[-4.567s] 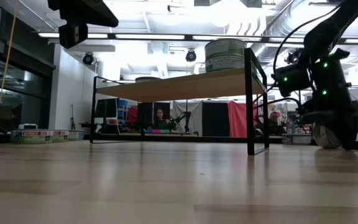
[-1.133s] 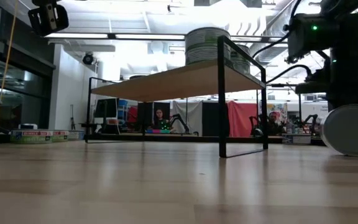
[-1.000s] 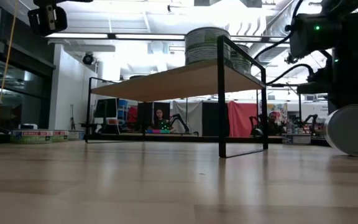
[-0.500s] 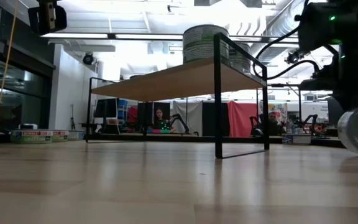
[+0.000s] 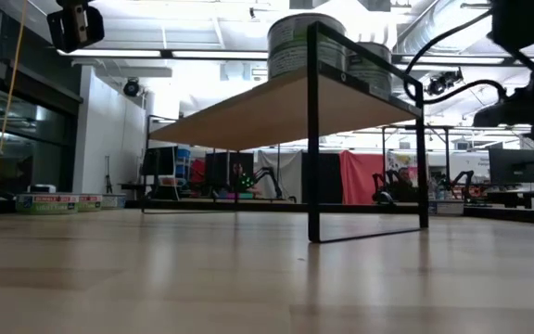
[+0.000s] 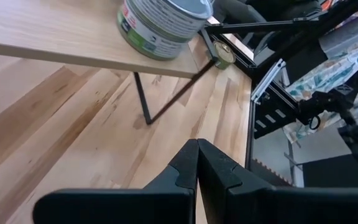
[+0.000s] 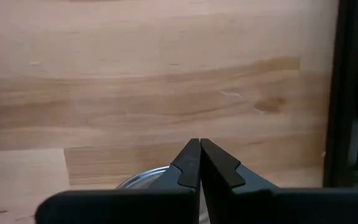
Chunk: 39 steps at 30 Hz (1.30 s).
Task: Stack canned seafood by type on shelf
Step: Stack the white-green tuna can on top of the other white-green tuna cans on the shelf
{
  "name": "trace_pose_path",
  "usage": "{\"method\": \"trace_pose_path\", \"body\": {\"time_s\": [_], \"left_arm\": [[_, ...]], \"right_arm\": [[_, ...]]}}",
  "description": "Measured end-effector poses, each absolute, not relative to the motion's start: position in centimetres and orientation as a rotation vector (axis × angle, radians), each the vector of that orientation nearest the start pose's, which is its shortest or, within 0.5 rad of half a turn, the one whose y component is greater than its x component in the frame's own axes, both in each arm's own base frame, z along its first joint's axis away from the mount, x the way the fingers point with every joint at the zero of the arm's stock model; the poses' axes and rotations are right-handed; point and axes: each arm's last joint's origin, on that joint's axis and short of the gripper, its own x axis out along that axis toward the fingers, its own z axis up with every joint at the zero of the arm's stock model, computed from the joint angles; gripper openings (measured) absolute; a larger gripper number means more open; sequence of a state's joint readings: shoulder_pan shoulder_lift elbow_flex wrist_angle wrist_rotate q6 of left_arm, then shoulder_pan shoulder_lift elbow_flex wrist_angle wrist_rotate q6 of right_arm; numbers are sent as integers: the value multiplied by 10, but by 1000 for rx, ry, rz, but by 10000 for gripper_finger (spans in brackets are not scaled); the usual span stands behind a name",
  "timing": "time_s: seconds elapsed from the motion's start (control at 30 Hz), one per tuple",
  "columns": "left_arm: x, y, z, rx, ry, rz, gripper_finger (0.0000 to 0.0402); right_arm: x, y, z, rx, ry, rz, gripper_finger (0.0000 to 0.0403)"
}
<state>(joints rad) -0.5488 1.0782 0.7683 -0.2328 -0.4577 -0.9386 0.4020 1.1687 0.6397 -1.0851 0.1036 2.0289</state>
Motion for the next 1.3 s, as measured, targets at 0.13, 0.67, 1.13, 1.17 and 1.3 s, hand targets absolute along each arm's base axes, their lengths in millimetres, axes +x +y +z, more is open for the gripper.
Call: {"method": "trace_pose_path", "body": {"time_s": [0.13, 0.67, 1.13, 1.17, 1.3], "left_arm": [[202, -105, 270, -658, 466, 155, 0], [204, -100, 270, -644, 460, 172, 0], [214, -106, 265, -754, 422, 209, 0], [217, -109, 263, -757, 420, 200, 0], [238, -126, 245, -758, 425, 156, 0]], "right_arm": [[144, 62, 181, 1222, 954, -1294, 0], [146, 65, 218, 1120, 883, -1120, 0], [167, 90, 202, 1050, 1049, -911, 0], [167, 93, 202, 1056, 1048, -892, 0], [165, 102, 203, 1084, 1048, -847, 0]]}}
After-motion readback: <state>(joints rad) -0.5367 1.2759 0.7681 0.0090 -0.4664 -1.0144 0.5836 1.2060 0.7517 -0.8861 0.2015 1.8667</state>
